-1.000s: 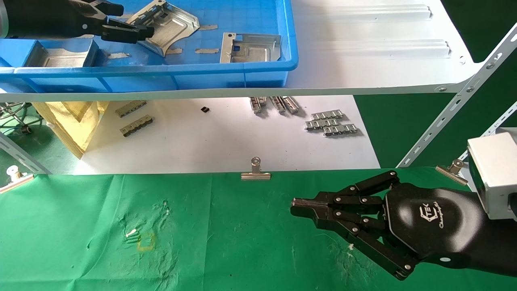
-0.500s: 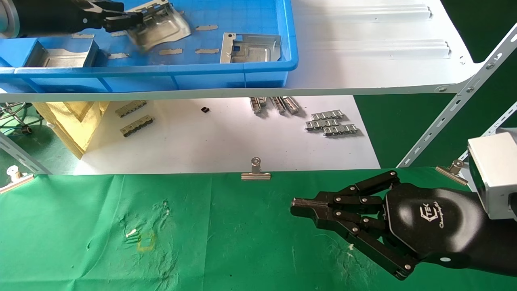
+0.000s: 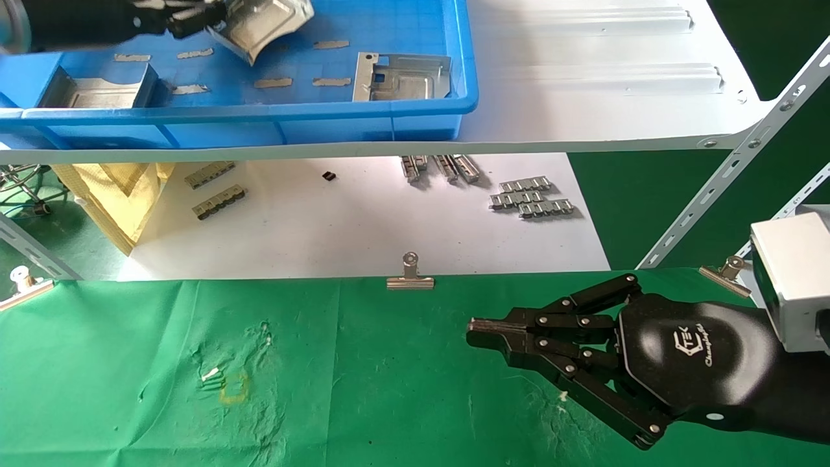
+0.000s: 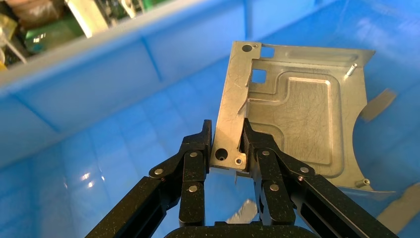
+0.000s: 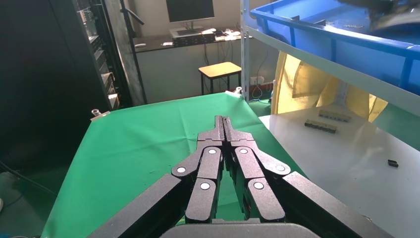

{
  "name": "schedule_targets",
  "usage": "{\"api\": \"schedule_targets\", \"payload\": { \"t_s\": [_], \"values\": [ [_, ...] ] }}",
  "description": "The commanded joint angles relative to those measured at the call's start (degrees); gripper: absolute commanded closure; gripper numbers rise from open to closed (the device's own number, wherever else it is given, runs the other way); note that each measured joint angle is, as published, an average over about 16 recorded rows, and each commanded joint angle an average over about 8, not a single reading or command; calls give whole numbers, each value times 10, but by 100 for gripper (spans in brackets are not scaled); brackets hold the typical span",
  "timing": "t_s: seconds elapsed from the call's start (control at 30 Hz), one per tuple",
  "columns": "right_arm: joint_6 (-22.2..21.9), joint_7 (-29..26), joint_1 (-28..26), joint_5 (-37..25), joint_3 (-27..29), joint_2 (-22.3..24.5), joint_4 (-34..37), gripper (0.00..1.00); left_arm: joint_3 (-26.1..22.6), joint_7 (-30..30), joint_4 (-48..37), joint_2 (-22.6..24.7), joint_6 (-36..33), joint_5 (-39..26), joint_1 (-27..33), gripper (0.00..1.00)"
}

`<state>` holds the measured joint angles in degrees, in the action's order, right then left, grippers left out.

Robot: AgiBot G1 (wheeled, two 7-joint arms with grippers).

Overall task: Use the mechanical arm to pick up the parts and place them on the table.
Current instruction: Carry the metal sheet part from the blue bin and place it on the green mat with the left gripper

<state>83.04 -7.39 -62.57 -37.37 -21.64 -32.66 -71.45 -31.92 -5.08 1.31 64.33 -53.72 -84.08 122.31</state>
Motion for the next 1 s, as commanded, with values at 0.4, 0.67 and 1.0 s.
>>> {"api": "schedule_targets", "payload": {
  "t_s": [0.4,0.67,1.0],
  "values": [
    [0,0,0,0,0,0,0,0,40,86,44,-53,-206,64,-7,100],
    [0,0,0,0,0,0,0,0,62,182,75,-86,-367,113,-35,100],
    [0,0,0,0,0,0,0,0,32,228,236,-163,-384,204,-132,100]
  ]
}}
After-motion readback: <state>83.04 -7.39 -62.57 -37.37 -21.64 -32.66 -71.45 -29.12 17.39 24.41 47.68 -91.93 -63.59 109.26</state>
